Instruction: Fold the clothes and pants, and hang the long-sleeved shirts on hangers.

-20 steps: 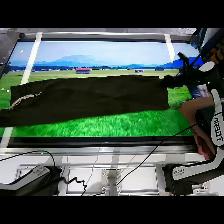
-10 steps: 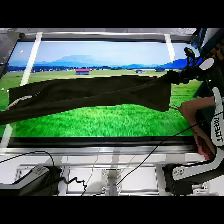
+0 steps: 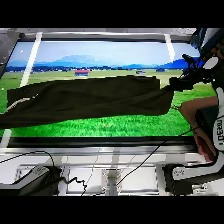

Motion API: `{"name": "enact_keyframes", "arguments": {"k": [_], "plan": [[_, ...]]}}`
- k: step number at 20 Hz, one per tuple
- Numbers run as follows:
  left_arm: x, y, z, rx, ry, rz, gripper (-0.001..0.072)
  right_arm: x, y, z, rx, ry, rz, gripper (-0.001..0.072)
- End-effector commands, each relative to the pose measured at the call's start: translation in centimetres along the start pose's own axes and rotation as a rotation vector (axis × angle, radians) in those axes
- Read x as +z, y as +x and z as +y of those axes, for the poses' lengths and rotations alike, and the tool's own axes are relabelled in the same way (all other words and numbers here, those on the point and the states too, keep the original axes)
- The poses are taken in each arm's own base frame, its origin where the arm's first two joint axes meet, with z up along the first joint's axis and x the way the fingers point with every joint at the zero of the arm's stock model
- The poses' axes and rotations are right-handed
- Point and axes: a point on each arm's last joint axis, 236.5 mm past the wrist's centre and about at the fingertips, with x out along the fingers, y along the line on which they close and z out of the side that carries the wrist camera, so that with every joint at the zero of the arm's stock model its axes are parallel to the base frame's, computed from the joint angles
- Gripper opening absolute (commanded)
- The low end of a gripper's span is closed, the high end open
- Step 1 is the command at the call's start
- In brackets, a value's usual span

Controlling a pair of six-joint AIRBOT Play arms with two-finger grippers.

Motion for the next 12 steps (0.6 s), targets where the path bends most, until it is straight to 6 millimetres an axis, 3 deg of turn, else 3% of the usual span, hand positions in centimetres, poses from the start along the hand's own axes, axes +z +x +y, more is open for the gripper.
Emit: {"name": "enact_keyframes", "arguments": {"k": [1, 3, 5, 7, 8, 9, 10, 11, 12], "plan": [[0.0, 0.0, -0.4, -0.014, -0.010, 0.002, 0.0037, -2.6, -2.4, 2.4, 0.038, -0.045, 0.006, 0.0014], [0.0, 0.0, -0.4, -0.014, -0.010, 0.002, 0.0037, -5.3, -2.0, 3.2, 0.061, -0.029, 0.039, 0.0014], [0.0, 0.0, -0.4, -0.014, -0.010, 0.002, 0.0037, -7.7, -0.2, 3.0, 0.063, 0.001, 0.058, 0.0014], [-0.1, 0.0, -0.4, -0.014, -0.010, 0.002, 0.0037, -6.4, 1.2, 1.7, 0.025, 0.031, -0.025, 0.0015], [-0.1, 0.0, -0.4, -0.016, -0.012, 0.002, 0.0037, -4.2, 1.6, 0.6, -0.014, 0.058, -0.127, 0.0034], [0.0, 0.0, -0.6, -0.024, -0.022, -0.002, 0.0037, -1.8, 1.4, -0.5, -0.048, 0.090, -0.234, 0.0256], [0.2, 0.0, -0.9, -0.037, -0.037, -0.007, 0.0037, 0.4, 0.8, -1.6, -0.083, 0.134, -0.331, 0.0577], [0.4, 0.0, -1.2, -0.050, -0.054, -0.015, 0.0037, 1.5, 0.3, -2.7, -0.120, 0.161, -0.387, 0.0593], [0.6, 0.0, -1.5, -0.062, -0.071, -0.023, 0.0037, 1.3, 0.1, -3.6, -0.162, 0.150, -0.381, 0.0592]]}}
